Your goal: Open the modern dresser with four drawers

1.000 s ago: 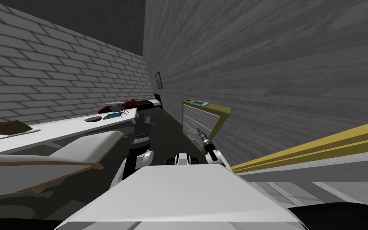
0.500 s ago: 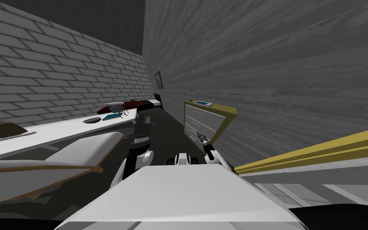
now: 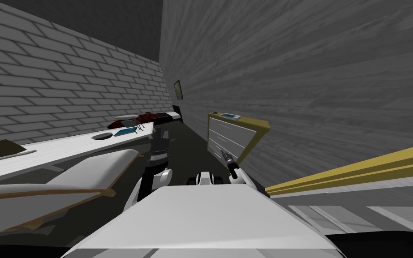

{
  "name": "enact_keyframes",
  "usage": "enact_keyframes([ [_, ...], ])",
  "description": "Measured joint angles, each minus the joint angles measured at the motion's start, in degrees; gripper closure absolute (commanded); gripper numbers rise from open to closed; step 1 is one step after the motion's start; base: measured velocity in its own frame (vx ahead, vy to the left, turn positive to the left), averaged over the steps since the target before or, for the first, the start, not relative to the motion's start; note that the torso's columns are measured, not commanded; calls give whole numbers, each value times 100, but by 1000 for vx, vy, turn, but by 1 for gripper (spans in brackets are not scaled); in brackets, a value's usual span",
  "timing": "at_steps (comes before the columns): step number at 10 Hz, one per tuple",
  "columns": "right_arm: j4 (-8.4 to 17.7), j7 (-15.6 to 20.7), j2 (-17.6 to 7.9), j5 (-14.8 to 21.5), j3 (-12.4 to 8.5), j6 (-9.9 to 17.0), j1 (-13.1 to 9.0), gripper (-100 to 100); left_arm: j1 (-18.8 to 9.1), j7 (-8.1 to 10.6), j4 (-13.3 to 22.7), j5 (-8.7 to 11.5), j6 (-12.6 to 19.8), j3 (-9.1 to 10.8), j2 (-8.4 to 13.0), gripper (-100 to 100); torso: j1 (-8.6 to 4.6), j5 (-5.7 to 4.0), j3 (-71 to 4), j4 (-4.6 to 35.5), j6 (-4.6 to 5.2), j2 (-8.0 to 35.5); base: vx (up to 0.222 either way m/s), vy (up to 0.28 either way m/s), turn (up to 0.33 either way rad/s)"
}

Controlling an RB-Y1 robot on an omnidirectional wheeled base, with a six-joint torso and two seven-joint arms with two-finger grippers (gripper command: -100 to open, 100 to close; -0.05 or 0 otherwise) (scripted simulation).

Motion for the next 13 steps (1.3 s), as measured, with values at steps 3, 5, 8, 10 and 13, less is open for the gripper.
enact_keyframes([
  [3, 354, 55, -72, 354, 100, 340, -128, -100, 0, 0, 0, 0, 0, 0, 0, 0, -14, -2, -2, -1, 0, -2, 56, 114, -17],
  [5, 629, 90, -70, 663, 153, 550, -216, -100, 0, 0, 0, 0, 0, 0, 0, 0, -21, -5, 4, 2, 0, 7, 44, 94, -16],
  [8, 949, 169, -194, 1059, 288, 941, -351, -100, 0, 0, 0, 0, 0, 0, 0, 0, -10, -3, 0, 0, 0, 0, 57, 105, -24],
  [10, 1213, 261, -327, 1267, 380, 1263, -513, -100, 0, 0, -1, 0, 0, 0, 0, 0, -14, -2, -4, -2, 0, -5, 59, 71, 0],
  [13, 1690, 231, -354, 1782, 431, 1510, -683, -100, 0, 0, 0, 0, 0, 0, 0, 0, -4, -2, -1, 0, 0, -2, 60, 75, -19],
])
